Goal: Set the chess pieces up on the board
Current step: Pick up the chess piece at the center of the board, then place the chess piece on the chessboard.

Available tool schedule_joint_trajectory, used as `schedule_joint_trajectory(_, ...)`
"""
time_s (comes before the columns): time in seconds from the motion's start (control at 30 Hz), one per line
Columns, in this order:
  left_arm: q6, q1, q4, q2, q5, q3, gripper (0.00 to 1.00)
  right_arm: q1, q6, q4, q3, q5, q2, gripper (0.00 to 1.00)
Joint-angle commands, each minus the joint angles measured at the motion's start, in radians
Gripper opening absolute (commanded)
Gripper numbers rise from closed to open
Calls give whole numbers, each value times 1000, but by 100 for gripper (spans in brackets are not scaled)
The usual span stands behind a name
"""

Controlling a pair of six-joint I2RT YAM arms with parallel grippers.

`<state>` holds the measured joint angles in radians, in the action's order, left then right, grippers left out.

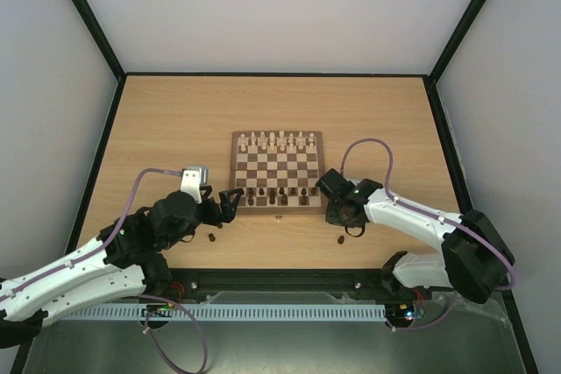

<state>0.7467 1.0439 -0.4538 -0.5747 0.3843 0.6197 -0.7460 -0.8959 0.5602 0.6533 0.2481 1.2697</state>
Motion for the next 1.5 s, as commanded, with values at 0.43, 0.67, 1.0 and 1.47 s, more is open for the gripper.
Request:
schedule_joint_trajectory(0.43,2,-1,1,1,25,-8,99,1,160,80,286,-26,138,7)
schedule_joint_trajectory(0.67,9,-1,-8,4,36,-6,99,-4,197,59,348,-56,240,7)
schedule_joint_trajectory(1.0,13,-2,-9,4,39,-8,99,-19,208,35,343,-74,282,8)
schedule_joint_trajectory(1.47,14,-1,-9,9,39,-11,99,-32,213,30,348,-91,291,30)
